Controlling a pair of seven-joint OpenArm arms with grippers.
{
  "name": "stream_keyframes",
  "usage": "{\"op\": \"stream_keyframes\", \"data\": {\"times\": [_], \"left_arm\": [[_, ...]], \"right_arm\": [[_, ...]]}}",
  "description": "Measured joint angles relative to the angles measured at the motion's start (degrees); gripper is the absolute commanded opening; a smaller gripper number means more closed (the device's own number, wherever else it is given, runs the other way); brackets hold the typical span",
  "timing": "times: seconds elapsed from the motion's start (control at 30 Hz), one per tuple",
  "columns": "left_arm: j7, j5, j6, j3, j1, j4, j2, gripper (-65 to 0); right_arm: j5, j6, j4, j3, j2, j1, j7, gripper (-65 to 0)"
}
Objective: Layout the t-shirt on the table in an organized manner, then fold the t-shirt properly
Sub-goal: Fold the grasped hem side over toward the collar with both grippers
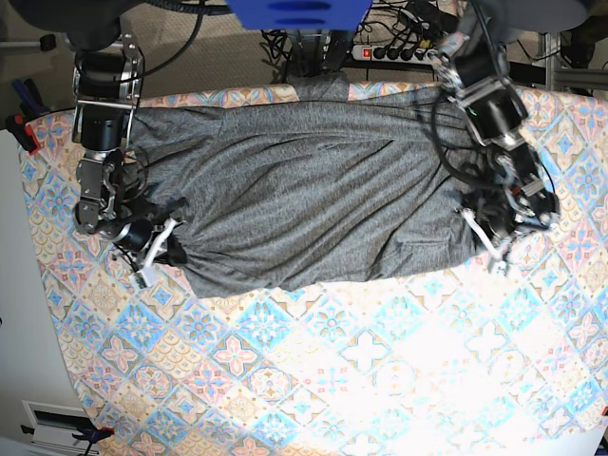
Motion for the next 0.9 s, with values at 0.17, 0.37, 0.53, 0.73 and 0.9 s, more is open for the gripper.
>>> {"op": "stream_keyframes", "data": {"times": [0.17,0.37,0.53,0.73,0.9], "left_arm": [[0.7,-4.1,-0.5,0.5,3.1,9.8,1.2,-65.0],[1.1,-7.1,0.0,0.0,6.5,14.1,0.1,-65.0],[1.0,-8.3,-0.4,-5.2,7.0,14.2,0.4,-65.0],[1.2,-7.7,-0.2,-6.4,10.0,16.2,0.4,-65.0],[1.1,-8.0,-0.4,-6.7,13.4,24.6,0.5,-65.0]], "right_arm": [[-2.7,-0.4,4.6,2.6,-0.1,-0.8,-3.5,-65.0],[-3.8,-1.2,17.4,7.5,0.2,-1.9,-7.7,-65.0],[-4.9,-1.3,24.0,11.2,0.2,-4.3,-13.2,-65.0],[-4.2,-1.2,29.3,13.2,0.2,-8.1,-12.7,-65.0],[-4.1,-0.9,31.8,14.5,0.0,-11.0,-13.0,-65.0]]}}
